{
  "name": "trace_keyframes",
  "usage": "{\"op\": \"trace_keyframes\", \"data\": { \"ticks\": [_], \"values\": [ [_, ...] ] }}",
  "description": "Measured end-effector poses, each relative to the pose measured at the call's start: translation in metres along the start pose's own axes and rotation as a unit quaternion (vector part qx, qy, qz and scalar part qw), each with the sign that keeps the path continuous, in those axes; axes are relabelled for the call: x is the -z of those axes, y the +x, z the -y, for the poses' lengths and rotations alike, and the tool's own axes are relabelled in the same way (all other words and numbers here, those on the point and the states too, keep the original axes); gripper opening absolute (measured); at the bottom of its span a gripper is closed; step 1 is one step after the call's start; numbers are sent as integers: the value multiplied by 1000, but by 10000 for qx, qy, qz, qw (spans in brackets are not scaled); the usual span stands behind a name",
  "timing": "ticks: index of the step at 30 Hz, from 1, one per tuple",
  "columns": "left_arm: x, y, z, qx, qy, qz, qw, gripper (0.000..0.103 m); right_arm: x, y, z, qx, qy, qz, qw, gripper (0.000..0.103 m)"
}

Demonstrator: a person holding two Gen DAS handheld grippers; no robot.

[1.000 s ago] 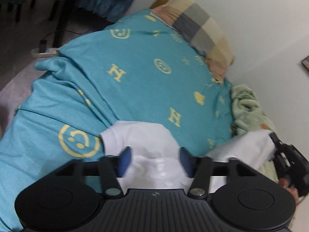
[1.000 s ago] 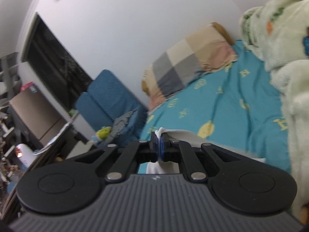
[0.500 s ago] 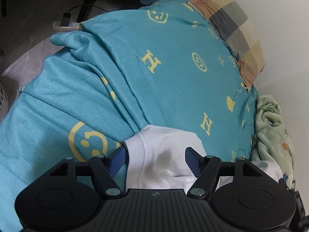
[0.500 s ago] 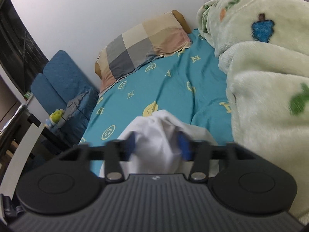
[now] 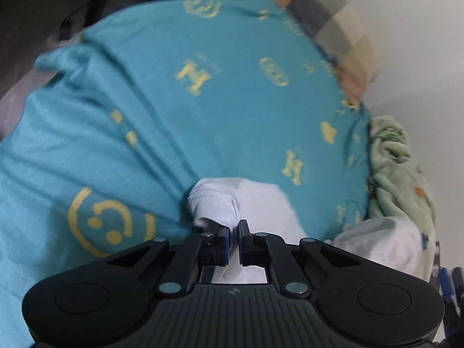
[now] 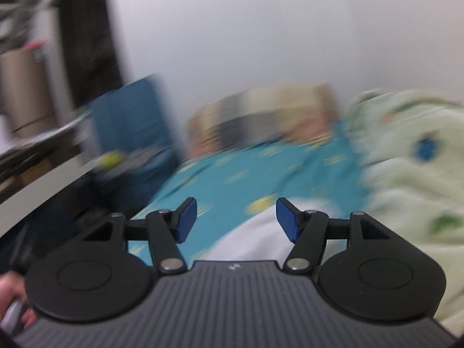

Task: Fold clothes

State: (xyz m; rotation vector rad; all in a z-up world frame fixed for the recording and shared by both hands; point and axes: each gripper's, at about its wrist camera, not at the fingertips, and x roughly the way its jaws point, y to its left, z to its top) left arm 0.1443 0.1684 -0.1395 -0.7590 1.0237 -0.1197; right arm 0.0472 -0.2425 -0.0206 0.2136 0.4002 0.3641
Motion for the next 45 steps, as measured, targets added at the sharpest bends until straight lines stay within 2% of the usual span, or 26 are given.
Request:
{"op": "trace_keyframes", "data": {
  "ticks": [3, 6, 8, 10, 13, 16, 17, 18, 19, 20, 23, 26, 29, 31, 33, 36, 38, 41, 45],
  "values": [
    [-1, -20, 13, 457, 178, 276, 9984, 5, 29, 22, -43, -963, -299, -800, 9917, 63],
    [-5, -34, 16, 836, 111, 397, 9956, 5, 64, 40, -89, -1649, -715, -1521, 9719, 62],
    [-7, -36, 15, 931, 58, 422, 9947, 5, 85, 45, -117, -1949, -1227, -1795, 9564, 62],
    [-8, -35, 12, 939, 11, 419, 9947, 5, 104, 46, -141, -2166, -1725, -1991, 9400, 62],
    [-9, -33, 8, 952, -60, 415, 9946, 5, 126, 48, -159, -2278, -2190, -2220, 9224, 62],
    [-9, -31, 4, 964, -130, 411, 9944, 5, 140, 55, -164, -2152, -2564, -2326, 9132, 61],
    [-10, -31, 2, 963, -150, 407, 9944, 5, 143, 59, -164, -2090, -2680, -2355, 9105, 58],
    [-10, -29, 1, 927, -152, 391, 9948, 5, 147, 62, -165, -2012, -2787, -2390, 9082, 40],
    [-10, -28, 0, 890, -152, 376, 9952, 5, 150, 63, -165, -1917, -2871, -2419, 9068, 26],
    [-10, -27, -2, 850, -144, 364, 9956, 5, 151, 63, -164, -1847, -2891, -2445, 9070, 11],
    [-11, -25, -3, 772, -81, 350, 9964, 5, 140, 57, -157, -1897, -2538, -2435, 9167, 9],
    [-11, -27, 0, 801, 64, 390, 9960, 7, 111, 55, -137, -1908, -1887, -2279, 9360, 8],
    [-10, -31, 10, 821, 338, 473, 9949, 25, 74, 52, -100, -1817, -888, -2097, 9566, 8],
    [-7, -33, 20, 845, 612, 522, 9932, 31, 53, 50, -66, -1686, -164, -1936, 9663, 8],
    [-3, -33, 30, 881, 898, 543, 9906, 41, 39, 49, -29, -1490, 525, -1799, 9709, 8],
    [4, -32, 46, 880, 1372, 524, 9852, 44, 28, 45, 18, -1086, 1273, -1646, 9721, 8],
    [11, -30, 58, 820, 1740, 520, 9799, 47, 25, 42, 42, -811, 1633, -1571, 9706, 8],
    [25, -26, 74, 501, 2409, 550, 9677, 59, 28, 36, 64, -366, 1897, -1550, 9689, 8],
    [40, -22, 89, 115, 3310, 630, 9415, 60, 38, 41, 77, -6, 2123, -1618, 9637, 8]
  ]
}}
